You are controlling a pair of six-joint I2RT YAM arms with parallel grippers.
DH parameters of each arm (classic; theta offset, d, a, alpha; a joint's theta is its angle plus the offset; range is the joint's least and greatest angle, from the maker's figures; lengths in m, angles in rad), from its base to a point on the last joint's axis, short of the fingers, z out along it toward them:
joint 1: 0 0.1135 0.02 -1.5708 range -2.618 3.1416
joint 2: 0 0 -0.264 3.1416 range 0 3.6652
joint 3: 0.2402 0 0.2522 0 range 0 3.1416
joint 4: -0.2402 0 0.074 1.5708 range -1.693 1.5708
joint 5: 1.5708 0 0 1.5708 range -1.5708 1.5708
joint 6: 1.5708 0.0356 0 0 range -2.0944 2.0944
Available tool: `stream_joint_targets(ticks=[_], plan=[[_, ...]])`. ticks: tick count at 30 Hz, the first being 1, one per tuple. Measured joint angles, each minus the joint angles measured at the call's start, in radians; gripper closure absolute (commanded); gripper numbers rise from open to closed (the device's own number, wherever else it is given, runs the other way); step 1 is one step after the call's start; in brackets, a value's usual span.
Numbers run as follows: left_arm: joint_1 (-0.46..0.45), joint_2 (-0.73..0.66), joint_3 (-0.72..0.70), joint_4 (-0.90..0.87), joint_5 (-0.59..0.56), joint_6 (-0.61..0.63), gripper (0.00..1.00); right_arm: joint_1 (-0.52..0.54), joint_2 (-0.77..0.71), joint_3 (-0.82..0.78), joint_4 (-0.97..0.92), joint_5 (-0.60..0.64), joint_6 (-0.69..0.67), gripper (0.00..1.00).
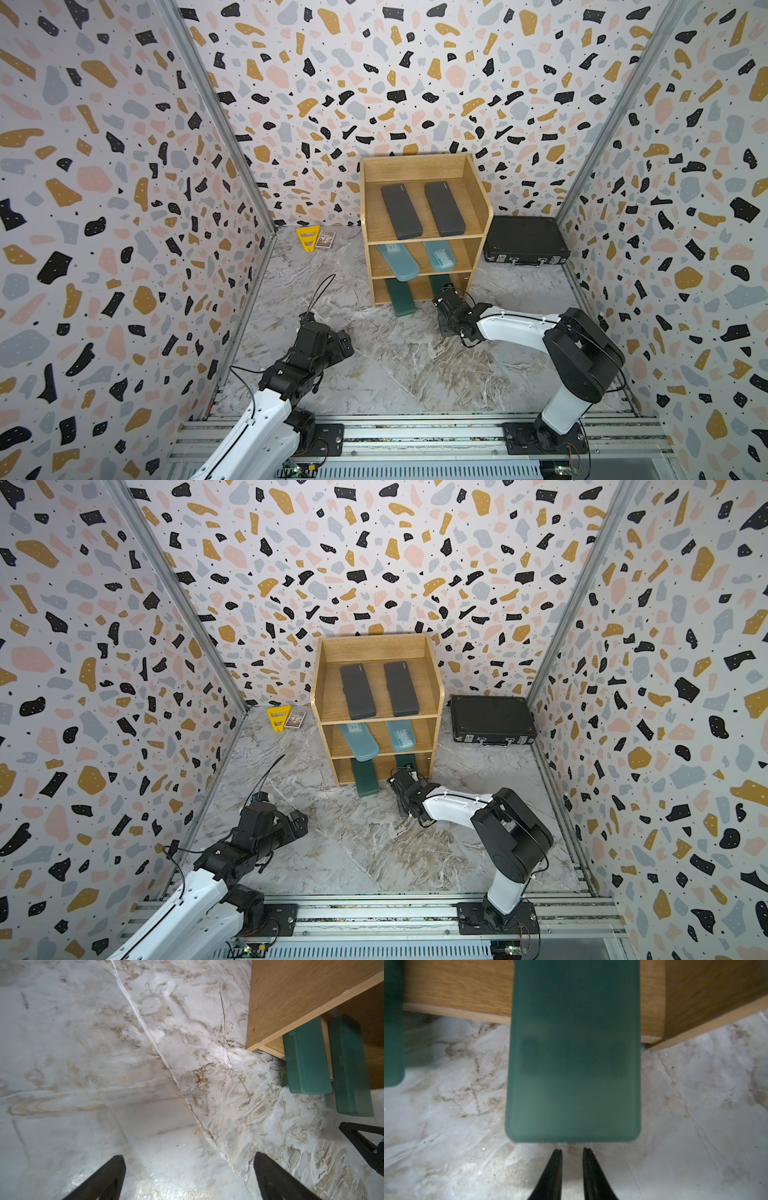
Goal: Place the pencil cases on the shelf according to color
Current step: Adjust the pencil case on the shelf, then reset both arms
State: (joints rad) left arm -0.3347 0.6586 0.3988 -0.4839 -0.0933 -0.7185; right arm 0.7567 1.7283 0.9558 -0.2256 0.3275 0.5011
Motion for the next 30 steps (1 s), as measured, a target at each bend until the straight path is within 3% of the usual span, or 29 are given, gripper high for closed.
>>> stream_joint_targets(ticks=[16, 17, 19, 21, 24, 30], plan=[[0.000, 0.017, 0.000, 0.024, -0.048, 0.017, 0.00, -0.033, 0.037, 0.003, 0.091, 0.006, -0.073, 0.75], [0.000, 0.021, 0.000, 0.026, -0.048, 0.019, 0.00, -0.033, 0.040, 0.003, 0.092, 0.005, -0.075, 0.72], [0.000, 0.027, 0.000, 0.035, -0.050, 0.024, 0.00, -0.034, 0.040, 0.003, 0.092, -0.002, -0.080, 0.48], [0.000, 0.029, 0.000, 0.043, -0.055, 0.030, 0.00, -0.036, 0.028, -0.004, 0.102, -0.020, -0.086, 0.34], [0.000, 0.032, 0.007, 0.045, -0.053, 0.051, 0.00, -0.037, -0.037, -0.053, 0.122, -0.044, -0.086, 0.26], [0.000, 0.033, 0.034, 0.052, -0.080, 0.082, 0.00, -0.037, -0.233, -0.142, 0.093, -0.048, -0.084, 0.22]])
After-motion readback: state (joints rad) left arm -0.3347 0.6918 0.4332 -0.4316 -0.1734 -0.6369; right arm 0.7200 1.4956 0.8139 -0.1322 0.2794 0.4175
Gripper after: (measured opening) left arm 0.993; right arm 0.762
